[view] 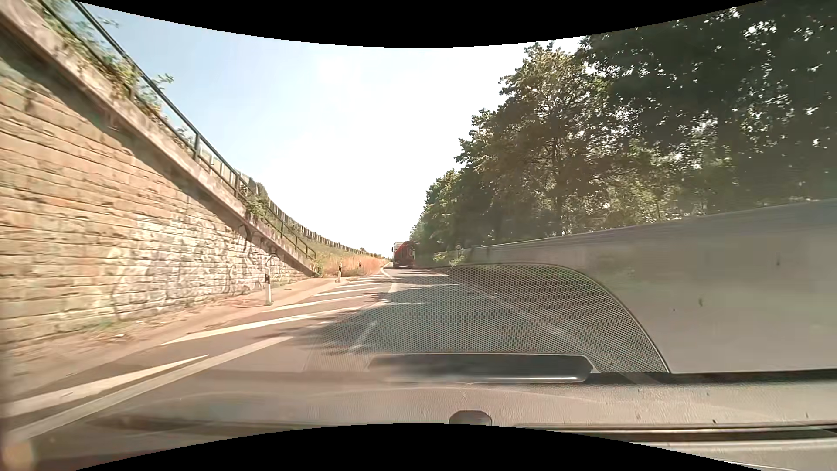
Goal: Follow the waypoints while adhering to traffic rules and regulations
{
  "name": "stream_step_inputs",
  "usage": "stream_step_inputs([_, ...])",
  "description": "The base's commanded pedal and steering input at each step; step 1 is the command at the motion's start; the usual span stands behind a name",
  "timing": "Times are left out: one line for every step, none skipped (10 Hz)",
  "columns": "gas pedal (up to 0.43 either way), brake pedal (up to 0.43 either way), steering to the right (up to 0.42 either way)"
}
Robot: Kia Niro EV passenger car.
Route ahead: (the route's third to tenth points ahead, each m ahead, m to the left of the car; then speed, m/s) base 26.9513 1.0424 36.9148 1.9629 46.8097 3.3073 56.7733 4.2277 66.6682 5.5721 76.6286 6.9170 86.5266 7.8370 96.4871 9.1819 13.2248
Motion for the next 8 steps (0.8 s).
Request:
stream_step_inputs([0.22, 0.018, -0.023])
stream_step_inputs([0.228, 0.018, -0.025])
stream_step_inputs([0.24, 0.018, -0.026])
stream_step_inputs([0.248, 0.018, -0.025])
stream_step_inputs([0.268, 0.018, -0.025])
stream_step_inputs([0.287, 0.018, -0.025])
stream_step_inputs([0.339, 0.018, -0.024])
stream_step_inputs([0.339, 0.018, -0.022])
